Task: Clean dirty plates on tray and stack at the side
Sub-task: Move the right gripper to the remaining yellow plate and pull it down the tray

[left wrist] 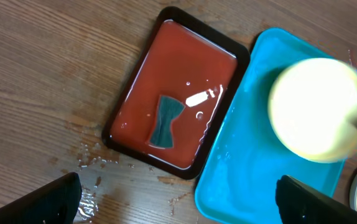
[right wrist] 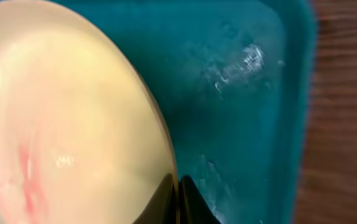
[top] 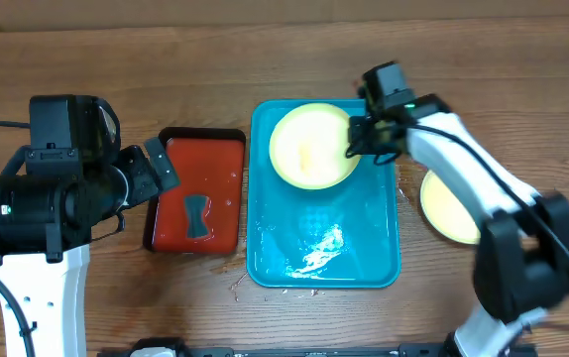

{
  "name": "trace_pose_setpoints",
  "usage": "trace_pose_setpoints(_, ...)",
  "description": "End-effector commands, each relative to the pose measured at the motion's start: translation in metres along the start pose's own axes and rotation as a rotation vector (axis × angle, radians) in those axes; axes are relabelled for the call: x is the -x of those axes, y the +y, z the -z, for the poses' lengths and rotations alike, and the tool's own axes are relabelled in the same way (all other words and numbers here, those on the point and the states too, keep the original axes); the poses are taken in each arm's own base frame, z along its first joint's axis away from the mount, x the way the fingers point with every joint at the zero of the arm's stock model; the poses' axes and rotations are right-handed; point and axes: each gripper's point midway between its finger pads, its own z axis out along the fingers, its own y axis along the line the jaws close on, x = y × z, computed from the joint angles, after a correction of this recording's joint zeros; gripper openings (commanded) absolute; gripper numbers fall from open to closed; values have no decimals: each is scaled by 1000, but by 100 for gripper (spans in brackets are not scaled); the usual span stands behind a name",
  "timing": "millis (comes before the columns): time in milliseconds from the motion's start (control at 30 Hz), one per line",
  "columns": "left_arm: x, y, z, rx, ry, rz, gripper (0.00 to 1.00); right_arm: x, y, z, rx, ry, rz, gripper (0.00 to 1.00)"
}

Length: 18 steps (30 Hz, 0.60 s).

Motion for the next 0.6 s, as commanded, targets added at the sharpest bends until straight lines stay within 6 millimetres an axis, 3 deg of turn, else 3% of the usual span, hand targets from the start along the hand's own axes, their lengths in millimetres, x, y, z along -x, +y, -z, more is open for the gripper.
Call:
trace_pose_setpoints(0, 2, -2, 2, -8, -7, -9, 100, 3, 5, 72, 25, -89, -19, 4)
trace_pose_setpoints(100, 2, -2, 2, -8, -7, -9, 100, -27, -1, 93, 2, -18, -37, 4)
trace_pose_setpoints(200, 6, -4, 2, -16, -23, -1, 100, -56, -11, 90, -36, 88, -111, 4)
trace_pose_setpoints(267, 9, -7, 2, -29, -34, 6, 100, -72, -16, 76, -52, 127, -130, 4)
trace_pose_setpoints(400, 9, -7, 2, -29, -34, 6, 100, -90, -32, 30, -83, 102, -219, 4)
trace_pose_setpoints(567, 8, -10, 2, -45, -30, 16, 100, -110, -35, -17, -6, 43, -207, 4)
